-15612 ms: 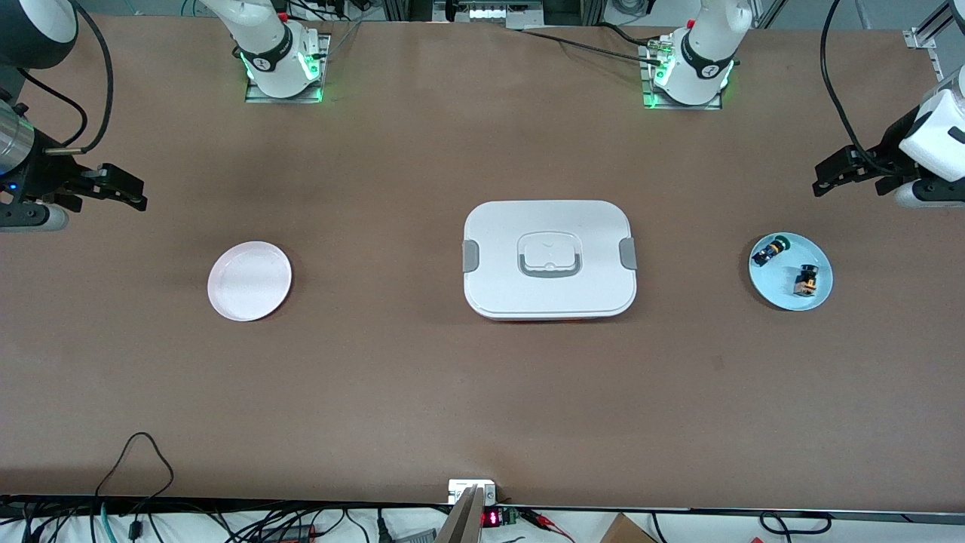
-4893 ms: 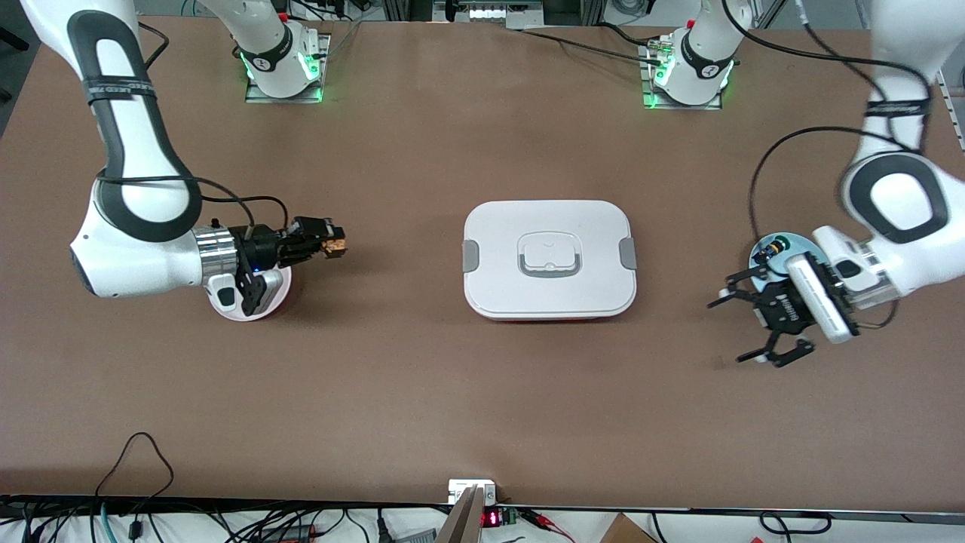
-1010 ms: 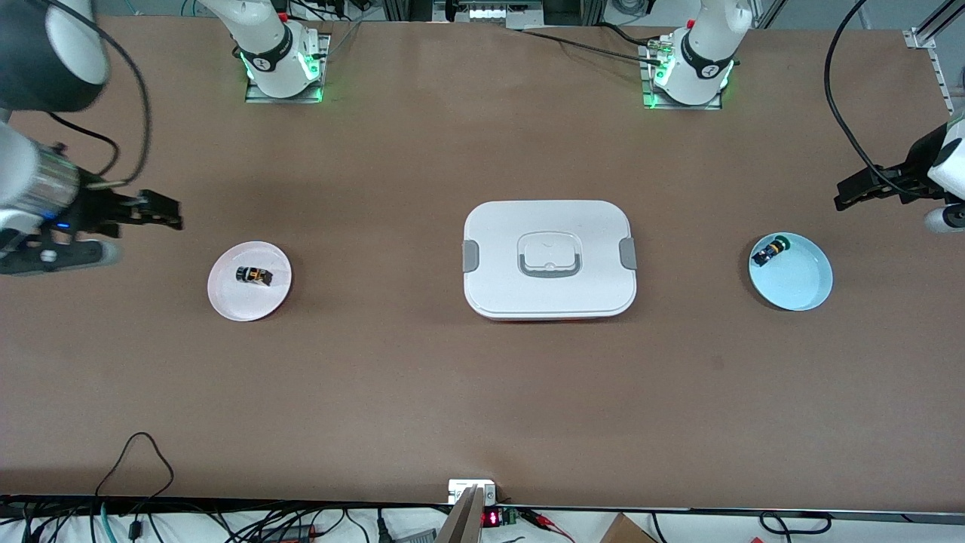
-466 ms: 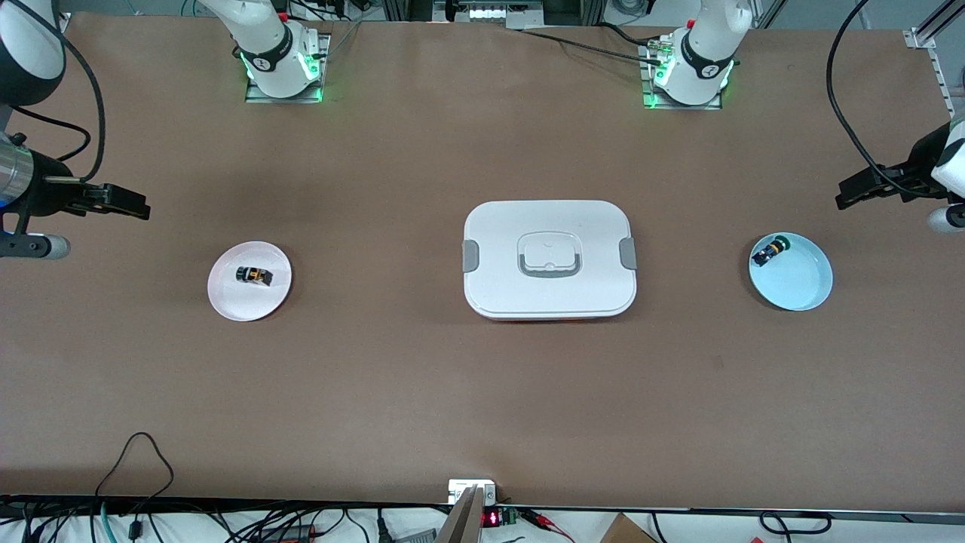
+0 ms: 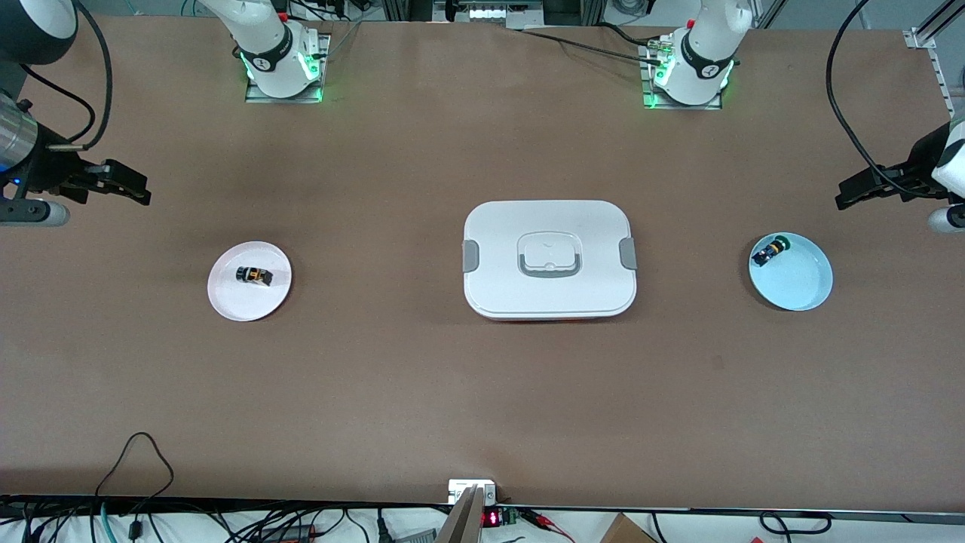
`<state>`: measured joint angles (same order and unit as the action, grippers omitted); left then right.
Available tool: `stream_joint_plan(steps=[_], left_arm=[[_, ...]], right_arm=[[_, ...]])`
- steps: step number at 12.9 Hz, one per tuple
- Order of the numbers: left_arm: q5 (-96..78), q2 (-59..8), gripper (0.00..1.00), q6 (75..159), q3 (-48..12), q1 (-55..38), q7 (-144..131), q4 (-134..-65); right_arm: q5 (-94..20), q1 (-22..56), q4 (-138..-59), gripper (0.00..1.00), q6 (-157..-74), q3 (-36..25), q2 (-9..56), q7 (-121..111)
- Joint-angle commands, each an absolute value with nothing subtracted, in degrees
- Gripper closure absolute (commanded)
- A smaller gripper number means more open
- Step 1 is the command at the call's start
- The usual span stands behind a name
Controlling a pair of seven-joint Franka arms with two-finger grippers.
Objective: Transfer orange switch to right arm and place
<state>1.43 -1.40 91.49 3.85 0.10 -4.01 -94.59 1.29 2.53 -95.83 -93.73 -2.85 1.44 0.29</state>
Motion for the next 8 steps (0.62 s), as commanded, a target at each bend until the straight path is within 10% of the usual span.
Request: stream_joint_plan(steps=[1, 8], left_arm=[[0.7, -1.58, 0.0, 90.53, 3.69, 0.26, -4.57, -93.78], [0.7, -1.58, 0.0, 90.53, 3.69, 0.26, -4.57, -93.78]], right_arm=[[1.15, 2.29, -95.89, 0.0, -93.87, -2.9, 0.79, 0.17], [1.32, 2.46, -94.39, 0.0, -93.78, -2.9, 0.97, -1.05]])
